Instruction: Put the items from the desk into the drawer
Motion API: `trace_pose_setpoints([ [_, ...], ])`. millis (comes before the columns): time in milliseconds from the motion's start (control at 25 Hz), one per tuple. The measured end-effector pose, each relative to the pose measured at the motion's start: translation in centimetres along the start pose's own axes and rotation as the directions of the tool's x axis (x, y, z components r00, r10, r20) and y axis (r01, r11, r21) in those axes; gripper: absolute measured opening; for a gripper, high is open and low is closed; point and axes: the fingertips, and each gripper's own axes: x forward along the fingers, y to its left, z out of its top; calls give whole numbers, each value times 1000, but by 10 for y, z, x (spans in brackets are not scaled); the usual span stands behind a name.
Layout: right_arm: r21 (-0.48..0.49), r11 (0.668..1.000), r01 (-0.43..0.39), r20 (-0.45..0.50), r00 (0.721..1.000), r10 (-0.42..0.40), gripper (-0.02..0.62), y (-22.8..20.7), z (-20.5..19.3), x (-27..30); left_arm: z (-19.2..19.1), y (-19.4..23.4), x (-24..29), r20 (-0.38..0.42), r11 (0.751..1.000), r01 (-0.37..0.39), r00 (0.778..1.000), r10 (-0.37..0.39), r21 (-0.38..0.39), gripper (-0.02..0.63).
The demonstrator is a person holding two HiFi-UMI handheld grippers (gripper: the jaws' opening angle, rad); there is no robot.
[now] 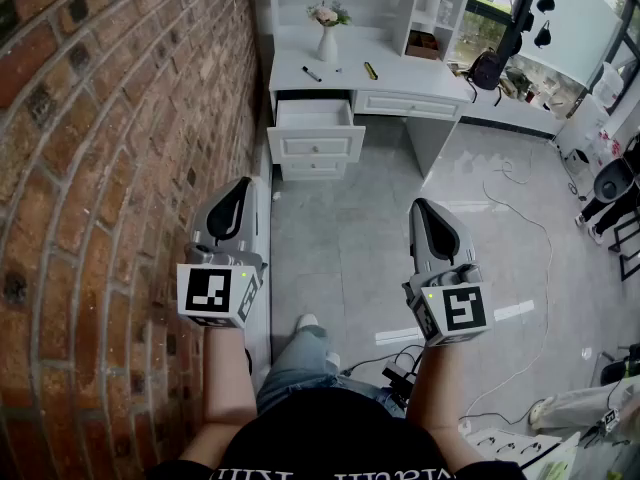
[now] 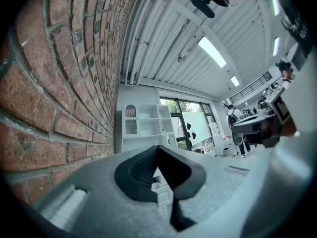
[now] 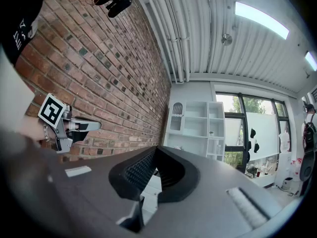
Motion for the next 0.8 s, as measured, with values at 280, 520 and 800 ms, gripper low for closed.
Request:
trace_pose_setpoints([
  [280, 32, 996, 80, -4, 997, -80, 5, -9, -1, -5, 3, -4, -7, 11, 1000, 8, 1000, -8, -7, -2],
  [520, 102, 994, 38, -36, 999, -34, 155, -11, -13, 1, 3, -3, -5, 22, 1000, -2, 1000, 2, -14, -2],
  [800, 123, 992, -19, -69, 997, 27, 347, -14, -26, 25, -6, 1, 15, 6, 1000, -16, 1000, 16, -8, -2],
])
